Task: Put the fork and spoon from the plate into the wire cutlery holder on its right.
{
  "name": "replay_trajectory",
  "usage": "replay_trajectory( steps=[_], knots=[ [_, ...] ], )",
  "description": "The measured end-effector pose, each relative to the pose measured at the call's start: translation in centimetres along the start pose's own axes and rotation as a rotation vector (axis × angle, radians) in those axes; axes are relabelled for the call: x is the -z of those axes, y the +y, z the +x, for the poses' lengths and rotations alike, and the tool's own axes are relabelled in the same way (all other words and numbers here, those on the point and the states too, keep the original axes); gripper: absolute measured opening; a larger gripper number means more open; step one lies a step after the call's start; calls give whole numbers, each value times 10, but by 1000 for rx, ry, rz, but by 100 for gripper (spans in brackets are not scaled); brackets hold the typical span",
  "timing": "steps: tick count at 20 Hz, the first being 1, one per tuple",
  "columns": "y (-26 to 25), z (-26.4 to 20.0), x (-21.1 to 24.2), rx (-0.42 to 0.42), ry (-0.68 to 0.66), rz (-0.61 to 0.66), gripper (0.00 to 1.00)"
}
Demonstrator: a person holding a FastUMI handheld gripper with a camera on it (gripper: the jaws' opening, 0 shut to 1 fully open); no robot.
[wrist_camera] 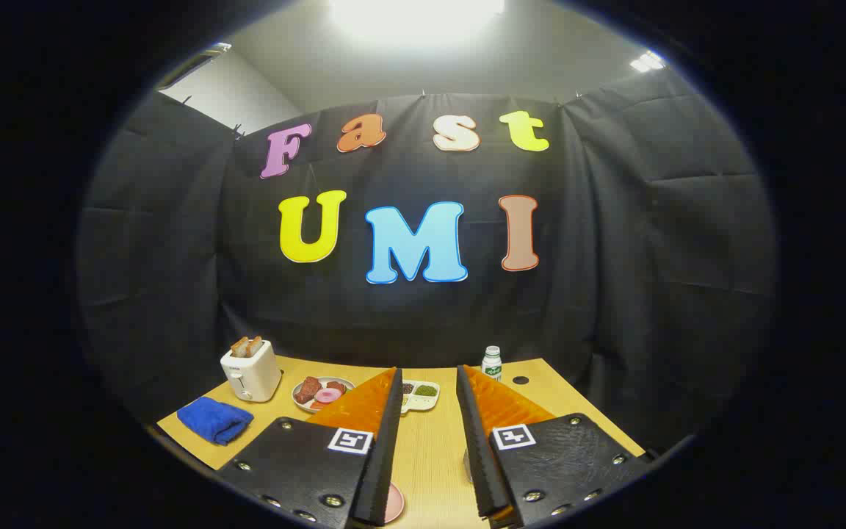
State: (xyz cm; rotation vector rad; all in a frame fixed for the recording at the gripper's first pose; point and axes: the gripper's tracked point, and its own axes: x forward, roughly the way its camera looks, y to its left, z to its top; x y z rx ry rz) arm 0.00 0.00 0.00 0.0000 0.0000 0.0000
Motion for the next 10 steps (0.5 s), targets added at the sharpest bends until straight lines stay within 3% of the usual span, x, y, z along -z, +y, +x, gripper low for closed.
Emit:
replay_trajectory(
  steps=[10],
  knots=[
    [-1, 10, 6, -3, 20, -7, 45]
  ],
)
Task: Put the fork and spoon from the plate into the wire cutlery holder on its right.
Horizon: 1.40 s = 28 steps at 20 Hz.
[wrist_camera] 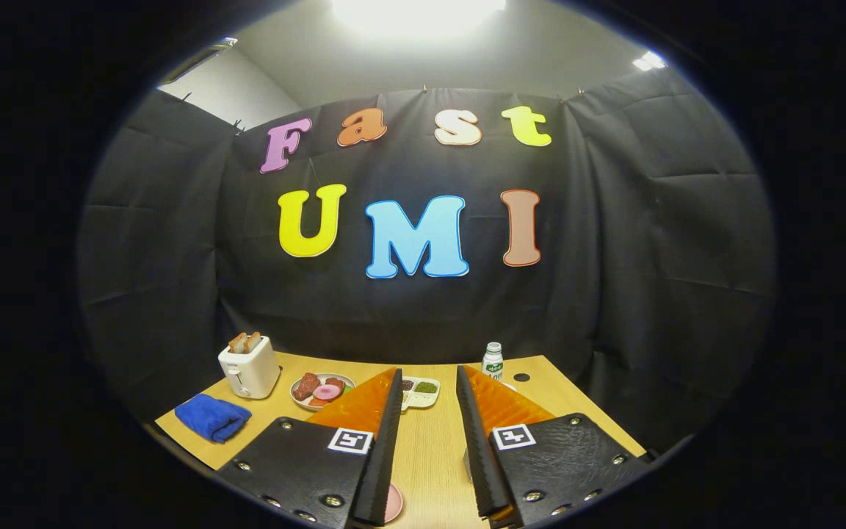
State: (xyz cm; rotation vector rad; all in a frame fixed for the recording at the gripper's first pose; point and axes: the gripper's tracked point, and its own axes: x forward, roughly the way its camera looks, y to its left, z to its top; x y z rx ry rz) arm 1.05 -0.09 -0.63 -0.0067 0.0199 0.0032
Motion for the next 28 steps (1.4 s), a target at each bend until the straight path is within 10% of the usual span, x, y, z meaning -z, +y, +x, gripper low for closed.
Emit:
replay_trajectory(
  steps=[10, 28],
  knots=[
    [8, 11, 18, -46, 44, -20, 45],
    [98, -17, 258, -453, 725, -127, 46]
  ],
)
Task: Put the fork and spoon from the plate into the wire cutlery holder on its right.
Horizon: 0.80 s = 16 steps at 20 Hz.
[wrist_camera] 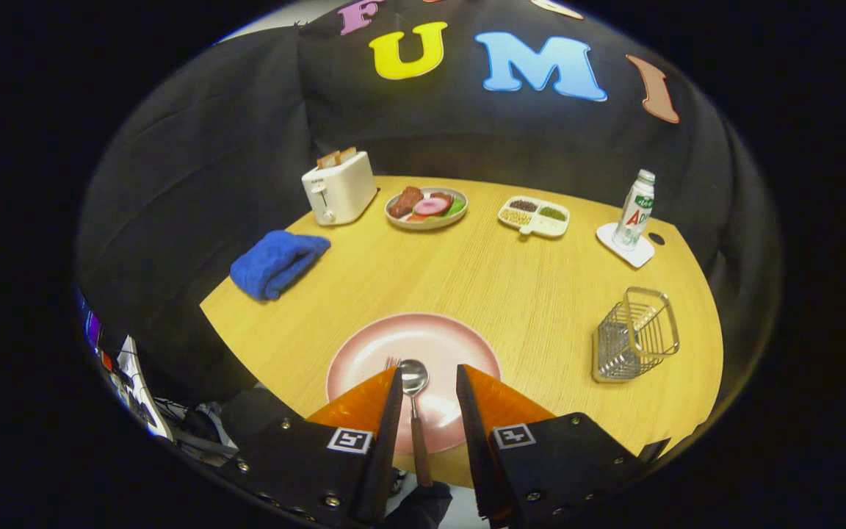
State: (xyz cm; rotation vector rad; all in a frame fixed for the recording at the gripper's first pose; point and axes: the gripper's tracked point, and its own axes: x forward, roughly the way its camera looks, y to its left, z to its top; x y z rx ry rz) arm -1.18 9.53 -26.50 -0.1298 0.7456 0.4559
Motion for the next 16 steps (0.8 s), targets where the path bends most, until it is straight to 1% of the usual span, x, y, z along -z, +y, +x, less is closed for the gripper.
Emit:
replay_trajectory(
  steps=[5, 11, 16],
  knots=[
    [11, 18, 31, -37, 96, -22, 45],
    [9, 32, 51, -31, 173, -48, 46],
    [6, 43, 61, -19, 215, -107, 45]
  ],
)
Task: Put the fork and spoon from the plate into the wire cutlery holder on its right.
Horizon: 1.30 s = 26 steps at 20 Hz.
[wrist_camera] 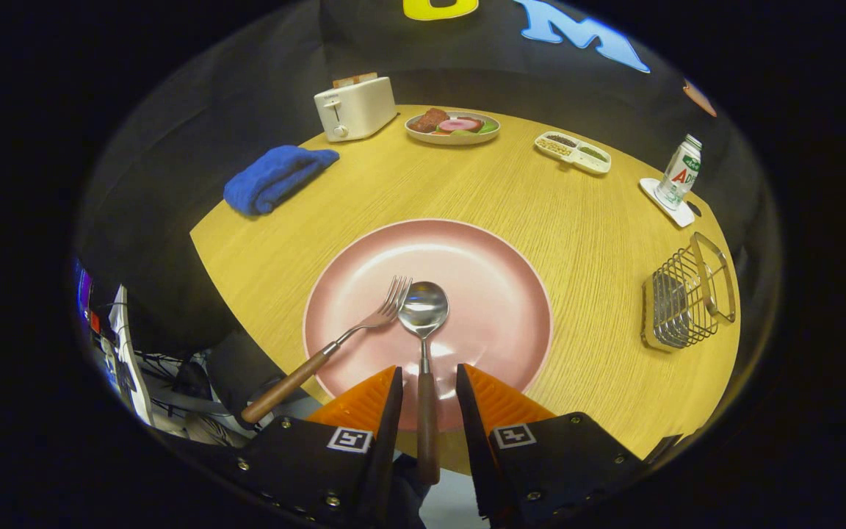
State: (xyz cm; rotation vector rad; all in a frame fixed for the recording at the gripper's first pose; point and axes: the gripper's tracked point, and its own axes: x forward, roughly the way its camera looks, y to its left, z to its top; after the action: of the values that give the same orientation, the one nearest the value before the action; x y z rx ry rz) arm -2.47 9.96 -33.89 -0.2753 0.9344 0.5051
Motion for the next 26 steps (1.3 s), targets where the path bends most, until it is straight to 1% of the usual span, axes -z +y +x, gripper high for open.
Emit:
replay_trajectory(
  steps=[9, 10, 11, 12, 13, 14, 15, 17, 20, 21, 26],
  knots=[
    [-4, 16, 12, 22, 36, -22, 46],
    [-5, 17, 11, 26, 37, -26, 45],
    [-9, 18, 10, 48, 38, -40, 45],
    [-11, 18, 7, 46, 33, -44, 45],
    [-11, 20, 11, 44, 37, -43, 36],
    [-8, 19, 9, 29, 32, -35, 36],
    [-16, 25, 10, 50, 24, -37, 36],
    [-15, 19, 9, 60, 34, -34, 13],
    [-15, 25, 6, 49, 38, -22, 13],
    [-13, 19, 9, 41, 40, -6, 6],
    [-11, 15, 0, 13, 15, 74, 6]
  ],
)
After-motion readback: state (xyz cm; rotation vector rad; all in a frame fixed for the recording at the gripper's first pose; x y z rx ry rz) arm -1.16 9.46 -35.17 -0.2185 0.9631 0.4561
